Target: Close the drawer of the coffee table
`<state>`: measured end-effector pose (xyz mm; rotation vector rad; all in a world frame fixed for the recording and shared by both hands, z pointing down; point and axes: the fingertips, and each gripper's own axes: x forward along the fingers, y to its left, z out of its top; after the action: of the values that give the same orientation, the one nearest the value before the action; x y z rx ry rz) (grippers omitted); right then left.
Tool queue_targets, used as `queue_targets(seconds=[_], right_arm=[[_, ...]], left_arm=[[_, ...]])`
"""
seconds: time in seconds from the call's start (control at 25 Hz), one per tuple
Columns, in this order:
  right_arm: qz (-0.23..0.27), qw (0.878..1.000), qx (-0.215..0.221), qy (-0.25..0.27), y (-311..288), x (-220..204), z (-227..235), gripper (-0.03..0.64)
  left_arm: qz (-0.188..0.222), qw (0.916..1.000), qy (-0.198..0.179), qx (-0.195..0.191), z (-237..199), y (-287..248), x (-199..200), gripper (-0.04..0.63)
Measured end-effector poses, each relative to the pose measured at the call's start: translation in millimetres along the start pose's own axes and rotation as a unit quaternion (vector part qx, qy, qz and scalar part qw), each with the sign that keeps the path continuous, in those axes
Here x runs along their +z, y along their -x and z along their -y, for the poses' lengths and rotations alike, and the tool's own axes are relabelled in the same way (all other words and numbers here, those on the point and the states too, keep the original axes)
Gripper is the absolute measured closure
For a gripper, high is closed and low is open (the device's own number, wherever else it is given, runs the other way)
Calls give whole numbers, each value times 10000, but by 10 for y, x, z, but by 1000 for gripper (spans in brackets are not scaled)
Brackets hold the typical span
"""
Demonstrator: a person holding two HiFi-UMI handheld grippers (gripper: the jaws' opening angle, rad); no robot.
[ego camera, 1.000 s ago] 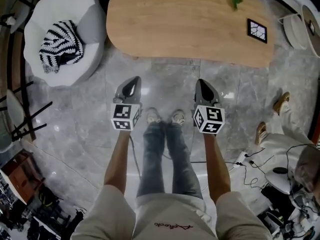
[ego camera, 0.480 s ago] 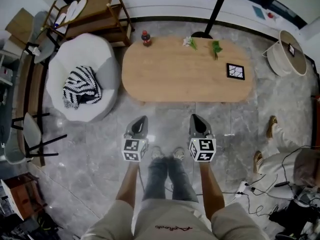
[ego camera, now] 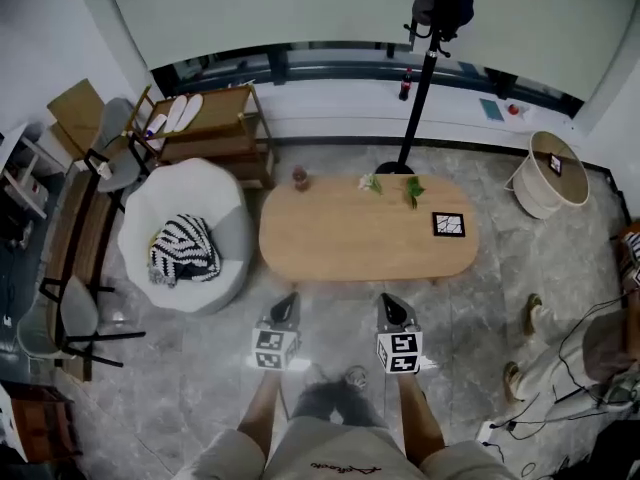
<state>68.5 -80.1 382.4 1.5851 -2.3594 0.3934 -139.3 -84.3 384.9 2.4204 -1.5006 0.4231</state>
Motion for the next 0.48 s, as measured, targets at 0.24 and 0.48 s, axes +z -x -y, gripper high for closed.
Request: queue_targets(seconds=[0.24,0.48], right_arm=[[164,9998,-136,-20,422,337,25,611],[244,9996,-145,19,605,603,12,612]], left_arm=[[135,9998,-116,-10,56,333,370,594],[427,9990,-131,92,27,491,752,594]])
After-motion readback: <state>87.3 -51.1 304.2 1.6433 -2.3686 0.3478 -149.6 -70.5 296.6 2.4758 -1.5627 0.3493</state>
